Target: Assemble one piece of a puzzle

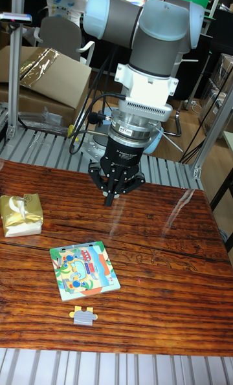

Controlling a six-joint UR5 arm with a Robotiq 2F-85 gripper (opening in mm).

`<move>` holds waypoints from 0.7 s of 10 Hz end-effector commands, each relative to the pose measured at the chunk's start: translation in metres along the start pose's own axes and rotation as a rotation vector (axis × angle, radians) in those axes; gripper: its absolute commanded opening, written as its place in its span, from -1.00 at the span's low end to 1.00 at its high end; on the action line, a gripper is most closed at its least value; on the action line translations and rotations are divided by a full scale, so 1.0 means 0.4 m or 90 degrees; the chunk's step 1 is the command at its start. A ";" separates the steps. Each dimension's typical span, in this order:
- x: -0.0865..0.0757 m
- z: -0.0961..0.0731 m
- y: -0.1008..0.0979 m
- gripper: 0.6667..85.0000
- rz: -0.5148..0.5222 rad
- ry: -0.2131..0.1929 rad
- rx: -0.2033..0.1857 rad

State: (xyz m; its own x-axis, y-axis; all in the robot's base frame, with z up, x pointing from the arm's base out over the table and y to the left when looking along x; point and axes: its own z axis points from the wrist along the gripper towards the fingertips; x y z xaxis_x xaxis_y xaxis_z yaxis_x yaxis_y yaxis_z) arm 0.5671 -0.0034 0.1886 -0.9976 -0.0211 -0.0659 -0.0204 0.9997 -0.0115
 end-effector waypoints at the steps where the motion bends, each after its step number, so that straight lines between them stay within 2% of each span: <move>1: -0.002 -0.003 0.009 -0.98 0.004 -0.002 -0.011; 7: -0.003 -0.002 0.019 -0.98 0.013 -0.002 -0.021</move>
State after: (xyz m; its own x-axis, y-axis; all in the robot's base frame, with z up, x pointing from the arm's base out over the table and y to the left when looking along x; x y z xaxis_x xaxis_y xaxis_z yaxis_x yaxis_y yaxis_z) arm 0.5673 -0.0001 0.1883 -0.9978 -0.0110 -0.0660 -0.0112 0.9999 0.0020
